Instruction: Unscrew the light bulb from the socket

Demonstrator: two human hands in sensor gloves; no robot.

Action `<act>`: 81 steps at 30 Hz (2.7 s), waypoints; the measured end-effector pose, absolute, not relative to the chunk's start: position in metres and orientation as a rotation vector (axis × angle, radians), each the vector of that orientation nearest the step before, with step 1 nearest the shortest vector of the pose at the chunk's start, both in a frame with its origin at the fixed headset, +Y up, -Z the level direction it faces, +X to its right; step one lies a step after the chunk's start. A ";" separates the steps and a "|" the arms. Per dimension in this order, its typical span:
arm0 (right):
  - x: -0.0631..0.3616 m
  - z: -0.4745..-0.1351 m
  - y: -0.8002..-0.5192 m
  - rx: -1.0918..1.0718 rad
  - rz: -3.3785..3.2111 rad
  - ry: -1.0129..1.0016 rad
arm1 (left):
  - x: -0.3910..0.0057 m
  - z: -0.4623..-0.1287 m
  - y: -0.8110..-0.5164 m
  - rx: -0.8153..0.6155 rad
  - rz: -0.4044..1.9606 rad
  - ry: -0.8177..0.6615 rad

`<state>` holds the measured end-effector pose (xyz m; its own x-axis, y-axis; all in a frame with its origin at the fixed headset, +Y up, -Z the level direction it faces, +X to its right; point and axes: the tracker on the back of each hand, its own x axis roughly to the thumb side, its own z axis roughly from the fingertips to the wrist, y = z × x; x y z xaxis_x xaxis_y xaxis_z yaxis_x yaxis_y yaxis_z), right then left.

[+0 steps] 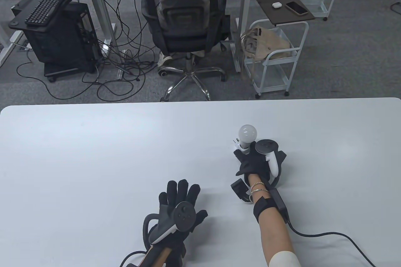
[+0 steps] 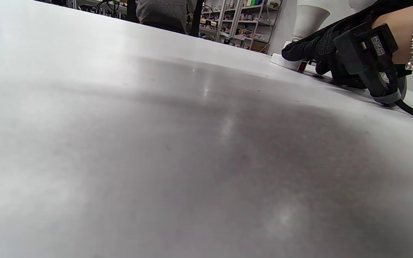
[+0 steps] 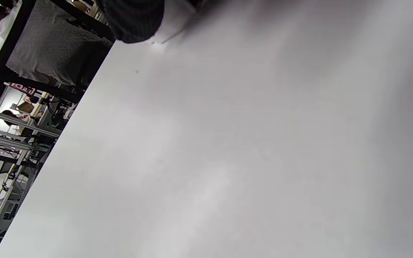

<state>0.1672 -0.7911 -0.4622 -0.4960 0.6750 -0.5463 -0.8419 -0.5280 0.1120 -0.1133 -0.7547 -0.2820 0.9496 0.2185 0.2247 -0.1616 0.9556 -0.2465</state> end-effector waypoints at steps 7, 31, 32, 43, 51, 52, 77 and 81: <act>0.173 -0.447 -0.780 -0.480 2.027 0.280 | -0.114 -0.283 -0.754 -0.226 0.204 -0.249; 0.135 -0.308 -0.725 0.183 2.434 -0.048 | -0.123 -0.279 -0.743 -0.170 0.320 -0.254; 0.134 -0.304 -0.724 0.197 2.452 -0.052 | -0.124 -0.279 -0.743 -0.162 0.330 -0.258; 0.107 -0.269 -0.721 0.396 2.760 -0.011 | -0.121 -0.278 -0.737 -0.207 0.548 -0.398; 0.109 -0.266 -0.729 0.438 2.675 -0.042 | -0.126 -0.280 -0.736 -0.092 0.610 -0.407; 0.109 -0.265 -0.727 0.445 2.669 -0.064 | -0.126 -0.280 -0.735 -0.072 0.624 -0.416; 0.111 -0.265 -0.725 0.567 2.725 -0.076 | -0.117 -0.279 -0.737 -0.173 0.648 -0.447; 0.110 -0.265 -0.726 0.612 2.726 -0.061 | -0.120 -0.281 -0.741 -0.194 0.681 -0.472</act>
